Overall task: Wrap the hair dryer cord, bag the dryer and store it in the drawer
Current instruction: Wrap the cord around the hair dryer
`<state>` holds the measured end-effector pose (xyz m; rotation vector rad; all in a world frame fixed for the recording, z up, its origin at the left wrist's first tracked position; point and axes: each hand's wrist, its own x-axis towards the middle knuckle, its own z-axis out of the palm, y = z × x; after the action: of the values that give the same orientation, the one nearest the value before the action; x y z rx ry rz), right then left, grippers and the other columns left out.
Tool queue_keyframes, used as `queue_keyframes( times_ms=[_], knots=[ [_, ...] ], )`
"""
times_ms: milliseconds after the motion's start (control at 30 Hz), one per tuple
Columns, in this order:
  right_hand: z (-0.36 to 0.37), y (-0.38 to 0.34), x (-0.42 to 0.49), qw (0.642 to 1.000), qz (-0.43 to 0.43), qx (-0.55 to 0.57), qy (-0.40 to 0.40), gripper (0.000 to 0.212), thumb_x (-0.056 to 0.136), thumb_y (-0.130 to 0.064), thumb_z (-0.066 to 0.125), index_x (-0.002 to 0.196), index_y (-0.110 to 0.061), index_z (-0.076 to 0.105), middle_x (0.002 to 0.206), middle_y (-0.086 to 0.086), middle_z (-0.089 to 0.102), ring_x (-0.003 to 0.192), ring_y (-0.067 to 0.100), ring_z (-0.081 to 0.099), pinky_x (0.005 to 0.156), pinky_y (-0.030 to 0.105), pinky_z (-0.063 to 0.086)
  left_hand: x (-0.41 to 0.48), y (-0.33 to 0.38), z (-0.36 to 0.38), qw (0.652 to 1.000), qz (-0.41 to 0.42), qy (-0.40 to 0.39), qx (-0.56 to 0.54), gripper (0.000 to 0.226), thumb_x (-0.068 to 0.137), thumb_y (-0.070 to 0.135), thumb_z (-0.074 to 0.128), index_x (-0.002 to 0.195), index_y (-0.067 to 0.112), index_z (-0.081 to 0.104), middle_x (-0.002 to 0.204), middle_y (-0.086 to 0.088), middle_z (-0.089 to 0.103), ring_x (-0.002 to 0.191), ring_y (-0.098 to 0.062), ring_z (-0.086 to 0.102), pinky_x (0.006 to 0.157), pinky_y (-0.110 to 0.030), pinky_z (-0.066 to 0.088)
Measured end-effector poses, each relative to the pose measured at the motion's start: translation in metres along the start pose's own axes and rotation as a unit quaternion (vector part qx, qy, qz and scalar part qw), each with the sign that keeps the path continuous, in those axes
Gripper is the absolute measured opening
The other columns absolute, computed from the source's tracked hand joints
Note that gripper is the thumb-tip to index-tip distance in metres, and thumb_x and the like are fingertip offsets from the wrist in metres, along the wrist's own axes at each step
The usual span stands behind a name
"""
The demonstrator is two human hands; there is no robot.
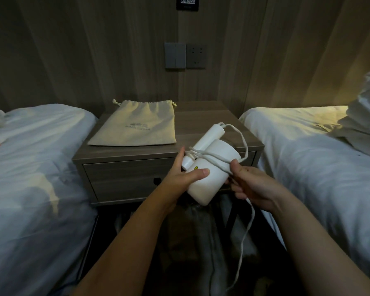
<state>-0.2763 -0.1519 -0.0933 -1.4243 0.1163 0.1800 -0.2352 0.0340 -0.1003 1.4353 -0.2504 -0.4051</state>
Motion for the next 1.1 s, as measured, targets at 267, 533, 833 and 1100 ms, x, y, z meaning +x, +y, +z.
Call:
queue_keyframes(
  times_ms=[267, 533, 833, 1100],
  knots=[
    [0.007, -0.006, -0.007, 0.987, 0.0, -0.144, 0.066, 0.044, 0.074, -0.057, 0.053, 0.064, -0.014, 0.056, 0.064, 0.005, 0.048, 0.046, 0.009, 0.032, 0.045, 0.021, 0.024, -0.003, -0.003, 0.003, 0.997, -0.037, -0.015, 0.059, 0.124, 0.063, 0.023, 0.082, 0.147, 0.038, -0.008, 0.152, 0.0, 0.027, 0.12, -0.021, 0.049, 0.098, -0.039, 0.046],
    [0.006, -0.016, -0.014, 0.94, -0.029, -0.334, 0.068, 0.052, 0.086, -0.056, 0.045, 0.067, -0.011, 0.062, 0.055, 0.004, 0.054, 0.04, 0.007, 0.042, 0.043, 0.02, 0.034, -0.008, 0.003, 0.004, 0.979, 0.039, 0.065, 0.191, 0.115, 0.067, 0.019, 0.081, 0.142, 0.053, 0.001, 0.15, 0.002, 0.03, 0.121, -0.02, 0.047, 0.098, -0.037, 0.044],
    [-0.007, -0.017, -0.008, 0.909, -0.01, -0.403, 0.109, 0.019, 0.084, -0.016, 0.064, 0.066, -0.014, 0.067, 0.044, 0.001, 0.054, 0.028, 0.007, 0.043, 0.035, 0.019, 0.037, -0.01, 0.011, 0.003, 0.957, 0.078, 0.075, 0.268, 0.116, 0.065, 0.023, 0.082, 0.139, 0.057, -0.001, 0.148, 0.004, 0.031, 0.114, -0.014, 0.045, 0.089, -0.032, 0.041],
    [-0.001, -0.024, -0.014, 0.789, -0.003, -0.587, 0.181, 0.045, 0.082, -0.042, 0.061, 0.05, -0.012, 0.056, 0.044, 0.001, 0.05, 0.036, 0.008, 0.047, 0.046, 0.021, 0.034, -0.012, 0.009, 0.008, 0.935, 0.089, 0.102, 0.327, 0.118, 0.062, 0.034, 0.082, 0.135, 0.063, -0.006, 0.143, 0.001, 0.036, 0.121, -0.019, 0.045, 0.1, -0.042, 0.044]
  ],
)
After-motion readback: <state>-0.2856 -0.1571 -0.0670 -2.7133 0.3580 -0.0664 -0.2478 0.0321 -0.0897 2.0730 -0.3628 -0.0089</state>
